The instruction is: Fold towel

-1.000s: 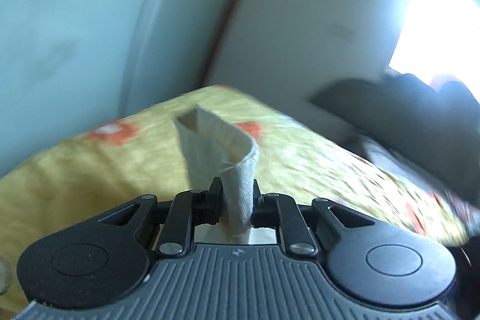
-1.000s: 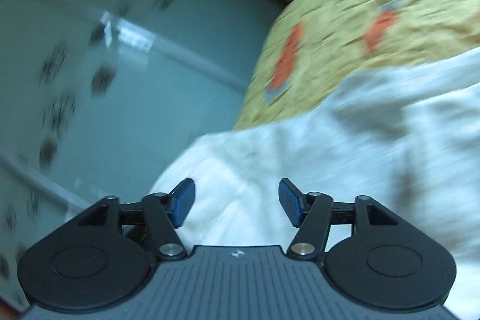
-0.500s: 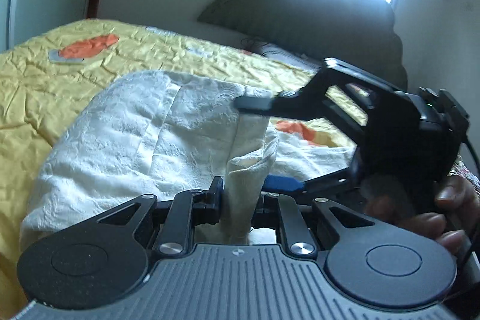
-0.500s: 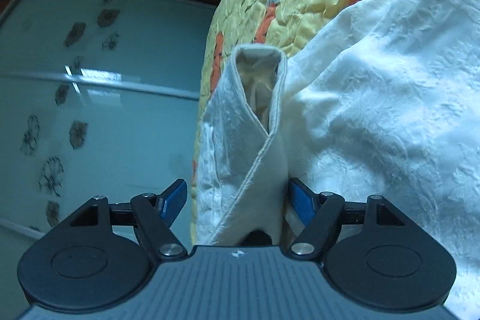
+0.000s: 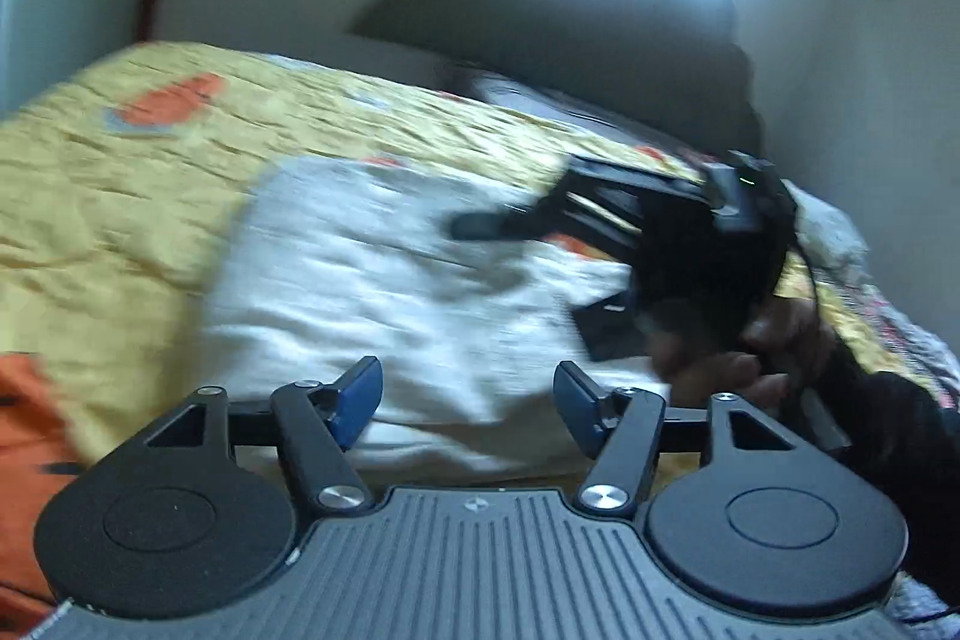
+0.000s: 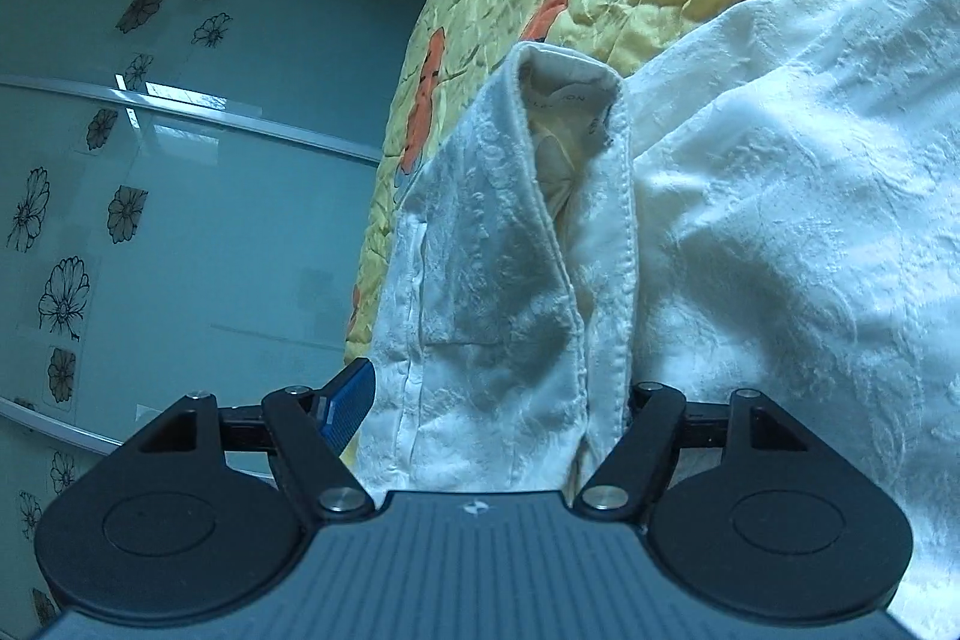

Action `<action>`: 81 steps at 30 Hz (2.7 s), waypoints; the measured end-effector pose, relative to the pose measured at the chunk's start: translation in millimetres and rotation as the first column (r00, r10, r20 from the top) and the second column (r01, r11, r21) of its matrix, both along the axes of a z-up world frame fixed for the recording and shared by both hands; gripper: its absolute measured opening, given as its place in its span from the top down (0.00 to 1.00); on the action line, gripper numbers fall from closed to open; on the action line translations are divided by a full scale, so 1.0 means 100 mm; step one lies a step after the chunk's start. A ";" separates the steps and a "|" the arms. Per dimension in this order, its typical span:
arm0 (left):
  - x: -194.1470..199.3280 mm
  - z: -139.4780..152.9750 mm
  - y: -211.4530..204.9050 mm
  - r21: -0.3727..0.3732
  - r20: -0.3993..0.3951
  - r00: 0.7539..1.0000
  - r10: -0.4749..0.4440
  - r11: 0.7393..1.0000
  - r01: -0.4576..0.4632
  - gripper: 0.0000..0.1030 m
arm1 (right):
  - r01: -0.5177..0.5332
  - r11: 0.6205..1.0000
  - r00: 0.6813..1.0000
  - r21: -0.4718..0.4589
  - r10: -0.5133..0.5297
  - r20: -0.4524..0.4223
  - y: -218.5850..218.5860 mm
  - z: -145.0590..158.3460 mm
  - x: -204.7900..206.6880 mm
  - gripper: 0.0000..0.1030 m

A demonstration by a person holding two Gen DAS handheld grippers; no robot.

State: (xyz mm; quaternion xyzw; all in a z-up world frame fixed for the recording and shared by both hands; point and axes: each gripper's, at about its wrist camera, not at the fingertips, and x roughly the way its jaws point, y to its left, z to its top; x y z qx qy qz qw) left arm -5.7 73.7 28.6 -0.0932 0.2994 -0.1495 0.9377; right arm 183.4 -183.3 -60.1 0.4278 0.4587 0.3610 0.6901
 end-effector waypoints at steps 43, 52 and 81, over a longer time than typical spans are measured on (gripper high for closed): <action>0.18 0.21 0.19 0.089 -0.032 0.979 0.199 0.977 -0.196 0.30 | 0.051 0.948 0.972 -0.315 0.025 0.235 0.26 0.20 -0.26 0.67; 0.14 0.12 0.39 0.075 -0.064 0.957 0.282 0.958 -0.278 0.29 | -0.012 0.924 0.973 -0.381 0.099 0.209 0.33 0.33 -0.13 0.67; 0.03 0.13 -0.23 0.201 0.064 0.997 0.045 0.978 -0.058 0.24 | 0.042 0.982 0.998 -0.185 -0.031 0.059 -0.35 0.24 -0.07 0.41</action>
